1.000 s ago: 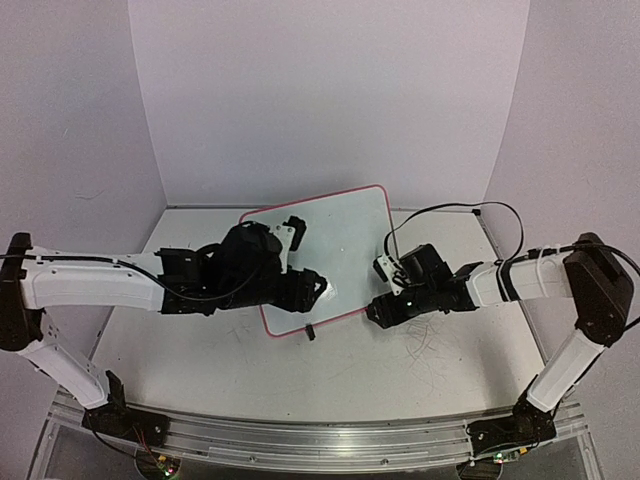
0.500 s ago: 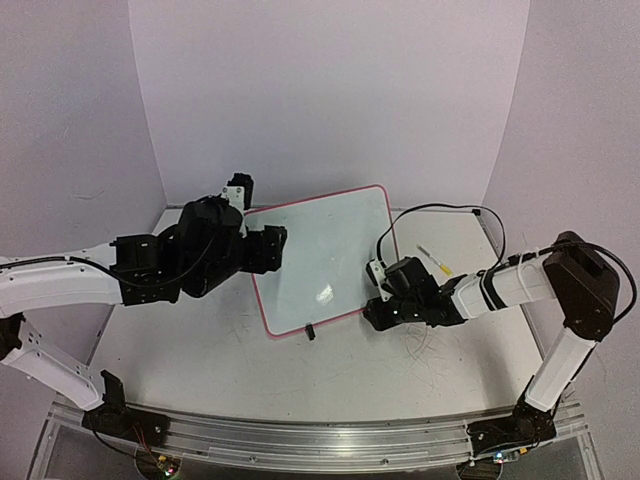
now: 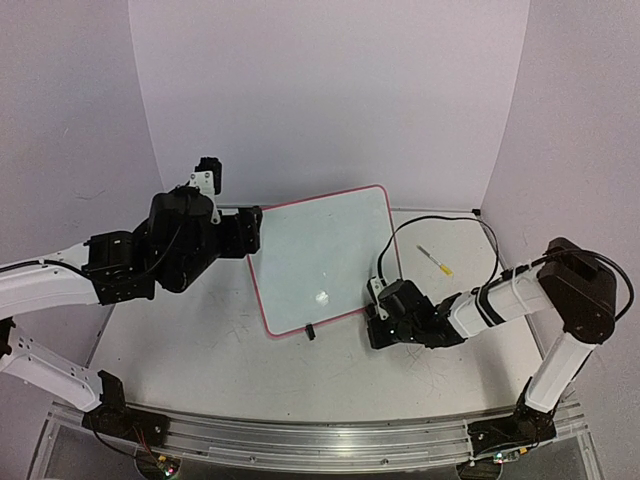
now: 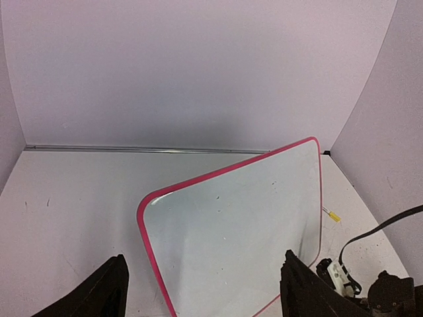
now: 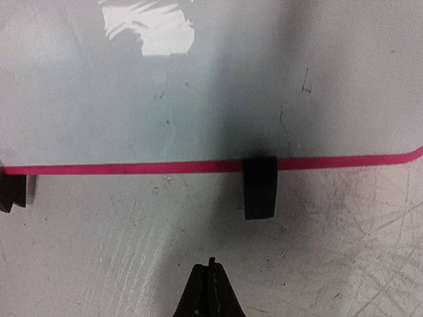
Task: Write a sentence on the whiteboard
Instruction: Adjust the whiteboard stand at the center of the board.
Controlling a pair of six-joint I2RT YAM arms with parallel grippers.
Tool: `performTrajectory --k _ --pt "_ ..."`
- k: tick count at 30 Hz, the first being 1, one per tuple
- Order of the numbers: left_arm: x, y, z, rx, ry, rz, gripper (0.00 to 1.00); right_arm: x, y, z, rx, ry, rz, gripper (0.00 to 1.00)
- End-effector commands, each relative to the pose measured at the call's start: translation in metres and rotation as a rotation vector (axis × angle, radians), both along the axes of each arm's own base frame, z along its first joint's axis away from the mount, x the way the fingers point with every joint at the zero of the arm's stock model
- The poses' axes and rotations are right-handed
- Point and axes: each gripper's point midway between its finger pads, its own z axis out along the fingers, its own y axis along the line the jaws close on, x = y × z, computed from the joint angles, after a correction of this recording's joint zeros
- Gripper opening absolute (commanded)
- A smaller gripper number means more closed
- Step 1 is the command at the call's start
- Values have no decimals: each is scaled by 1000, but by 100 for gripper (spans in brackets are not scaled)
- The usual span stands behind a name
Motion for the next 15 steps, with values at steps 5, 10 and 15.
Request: performTrajectory --k 5,10,15 --pt "4 8 11 20 -34 40 81 0 -5 16 37 -61 -133 25" --pt "5 -1 16 38 -40 9 85 20 -8 19 -37 -127 -99 43" --pt "8 -4 30 30 -53 -16 90 39 1 22 -3 -139 -47 51"
